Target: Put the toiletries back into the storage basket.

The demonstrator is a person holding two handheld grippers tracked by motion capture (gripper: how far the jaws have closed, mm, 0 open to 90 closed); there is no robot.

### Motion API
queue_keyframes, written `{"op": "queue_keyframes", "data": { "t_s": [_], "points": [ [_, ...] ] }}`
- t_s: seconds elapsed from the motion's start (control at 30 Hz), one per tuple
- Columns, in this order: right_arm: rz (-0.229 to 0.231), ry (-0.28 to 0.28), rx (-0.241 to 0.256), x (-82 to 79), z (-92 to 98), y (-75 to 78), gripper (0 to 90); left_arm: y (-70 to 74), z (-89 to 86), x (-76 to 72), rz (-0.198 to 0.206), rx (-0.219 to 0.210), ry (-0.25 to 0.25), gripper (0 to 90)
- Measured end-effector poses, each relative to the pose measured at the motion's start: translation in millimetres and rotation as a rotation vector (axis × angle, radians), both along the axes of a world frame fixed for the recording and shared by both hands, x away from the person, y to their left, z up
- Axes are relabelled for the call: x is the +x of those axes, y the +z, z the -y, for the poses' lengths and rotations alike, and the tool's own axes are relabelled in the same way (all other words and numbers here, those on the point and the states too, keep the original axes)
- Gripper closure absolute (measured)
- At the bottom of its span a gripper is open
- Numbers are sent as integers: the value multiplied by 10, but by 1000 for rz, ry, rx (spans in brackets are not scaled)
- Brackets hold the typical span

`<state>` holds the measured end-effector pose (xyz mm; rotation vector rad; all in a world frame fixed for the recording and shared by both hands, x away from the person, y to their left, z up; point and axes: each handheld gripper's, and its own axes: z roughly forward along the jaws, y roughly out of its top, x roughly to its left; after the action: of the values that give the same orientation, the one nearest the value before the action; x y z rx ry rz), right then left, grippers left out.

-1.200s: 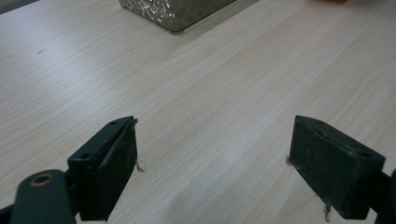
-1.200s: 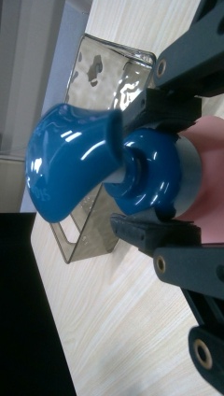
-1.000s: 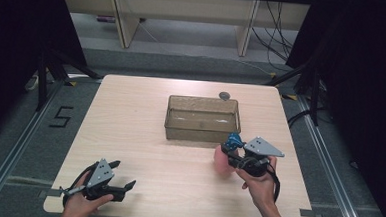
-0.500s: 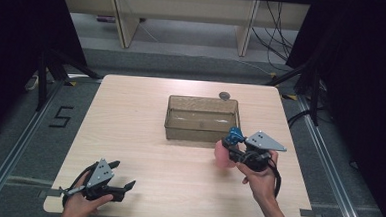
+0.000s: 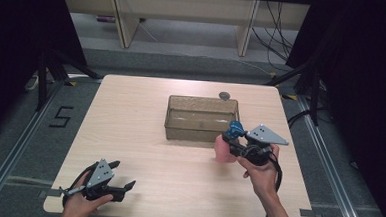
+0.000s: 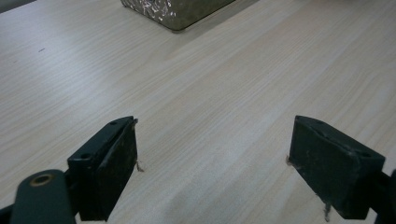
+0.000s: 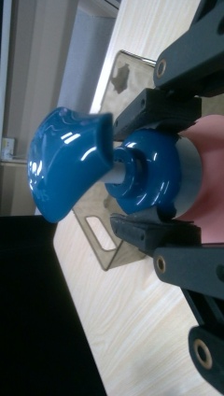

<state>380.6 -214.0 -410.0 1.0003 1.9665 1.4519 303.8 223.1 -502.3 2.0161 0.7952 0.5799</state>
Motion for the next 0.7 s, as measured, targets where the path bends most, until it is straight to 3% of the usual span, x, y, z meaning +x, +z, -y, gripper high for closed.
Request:
{"op": "queue_keyframes", "data": {
  "t_s": [0.03,0.07,0.2,0.3,0.47,0.6,0.7],
  "points": [
    [0,0,0,0,0,0,535,0,0,0,0,0,0,149],
    [30,4,-27,30,15,42,534,0,1,3,1,-1,0,149],
    [7,6,1,65,0,101,534,-4,0,1,0,-6,-4,149],
    [21,0,-15,88,5,133,534,0,-1,9,5,-8,-1,149],
    [24,2,11,146,-20,202,535,3,-4,11,9,-8,0,149],
    [2,2,29,187,-36,263,535,-5,-4,6,1,-8,3,149],
    [50,-7,5,242,-32,316,535,-1,-4,8,5,-7,1,149]
  ]
}}
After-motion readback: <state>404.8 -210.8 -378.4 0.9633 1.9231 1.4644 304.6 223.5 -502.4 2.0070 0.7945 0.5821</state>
